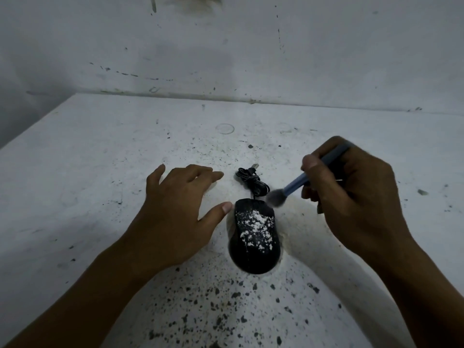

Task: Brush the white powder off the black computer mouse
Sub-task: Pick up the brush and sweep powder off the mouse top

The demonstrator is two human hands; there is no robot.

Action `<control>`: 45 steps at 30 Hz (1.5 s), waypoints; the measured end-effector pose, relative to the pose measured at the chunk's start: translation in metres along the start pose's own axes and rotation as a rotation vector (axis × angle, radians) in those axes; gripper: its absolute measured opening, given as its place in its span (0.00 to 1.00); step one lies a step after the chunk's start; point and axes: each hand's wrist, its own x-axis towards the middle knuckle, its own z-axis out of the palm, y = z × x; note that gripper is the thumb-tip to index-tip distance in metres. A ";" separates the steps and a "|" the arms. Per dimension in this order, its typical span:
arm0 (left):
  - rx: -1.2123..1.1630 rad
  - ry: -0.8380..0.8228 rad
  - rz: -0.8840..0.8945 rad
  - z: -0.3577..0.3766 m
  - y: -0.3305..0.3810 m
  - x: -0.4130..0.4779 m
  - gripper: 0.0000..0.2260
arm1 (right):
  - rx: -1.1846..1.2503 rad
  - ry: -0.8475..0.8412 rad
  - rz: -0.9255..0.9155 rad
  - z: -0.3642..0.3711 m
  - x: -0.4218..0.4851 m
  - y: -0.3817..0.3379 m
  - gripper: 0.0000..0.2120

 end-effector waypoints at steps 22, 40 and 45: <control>-0.008 -0.004 0.005 0.000 0.000 0.000 0.24 | -0.028 -0.119 -0.092 0.001 -0.005 -0.003 0.10; -0.019 0.007 -0.002 0.000 0.000 0.000 0.24 | -0.039 -0.015 -0.163 -0.004 -0.003 -0.005 0.10; -0.020 0.009 -0.007 0.000 -0.001 0.000 0.23 | -0.206 -0.137 -0.102 0.003 -0.003 0.000 0.11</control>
